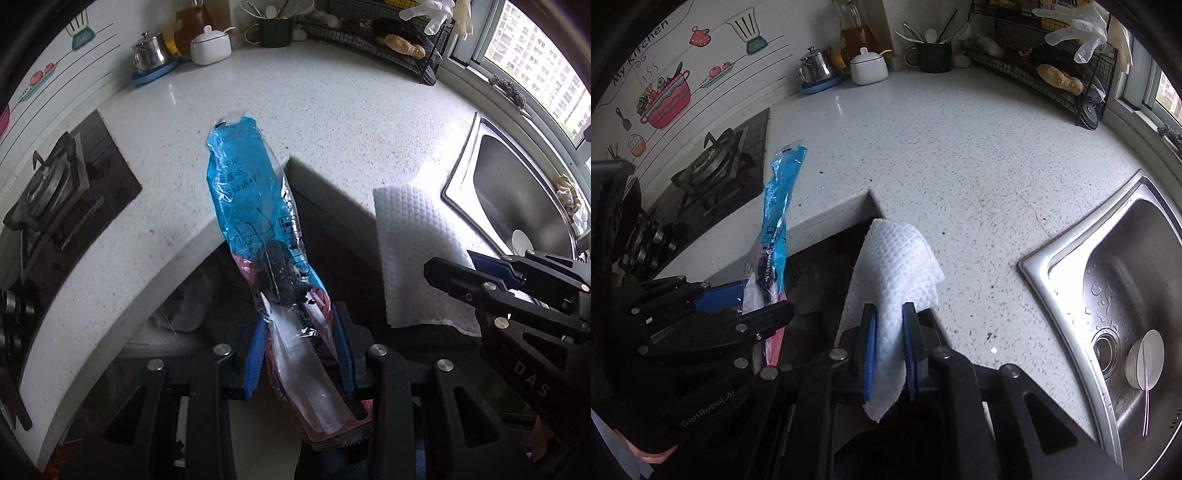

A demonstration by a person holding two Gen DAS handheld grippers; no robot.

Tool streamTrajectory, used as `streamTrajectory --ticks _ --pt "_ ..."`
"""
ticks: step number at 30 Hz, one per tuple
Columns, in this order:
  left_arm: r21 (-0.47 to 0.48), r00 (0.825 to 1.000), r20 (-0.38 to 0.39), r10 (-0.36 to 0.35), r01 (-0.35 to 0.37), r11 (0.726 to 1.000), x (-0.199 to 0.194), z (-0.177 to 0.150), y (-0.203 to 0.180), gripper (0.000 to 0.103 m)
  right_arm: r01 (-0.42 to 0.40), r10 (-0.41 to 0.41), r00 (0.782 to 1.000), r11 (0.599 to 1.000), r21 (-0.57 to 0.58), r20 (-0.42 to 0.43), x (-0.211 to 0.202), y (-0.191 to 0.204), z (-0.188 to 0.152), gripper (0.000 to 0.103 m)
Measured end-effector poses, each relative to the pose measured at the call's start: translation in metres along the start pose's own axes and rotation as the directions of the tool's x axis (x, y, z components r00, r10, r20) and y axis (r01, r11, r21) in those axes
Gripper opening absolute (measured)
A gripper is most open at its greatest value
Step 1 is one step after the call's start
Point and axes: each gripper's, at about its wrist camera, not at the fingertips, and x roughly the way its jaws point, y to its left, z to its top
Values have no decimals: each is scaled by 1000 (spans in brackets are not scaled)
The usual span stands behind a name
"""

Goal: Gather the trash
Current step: 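Carry the utensil packet and wet wipe down over the red bin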

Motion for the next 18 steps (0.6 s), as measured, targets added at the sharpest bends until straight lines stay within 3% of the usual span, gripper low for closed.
streamTrajectory --ticks 9,18 --pt "-76 995 -92 -37 30 997 17 -68 7 32 -18 15 994 1000 -25 -112 25 22 -47 12" --pt "-112 983 -182 -34 14 994 63 -96 20 32 -35 31 970 999 -12 -242 80 30 -77 13"
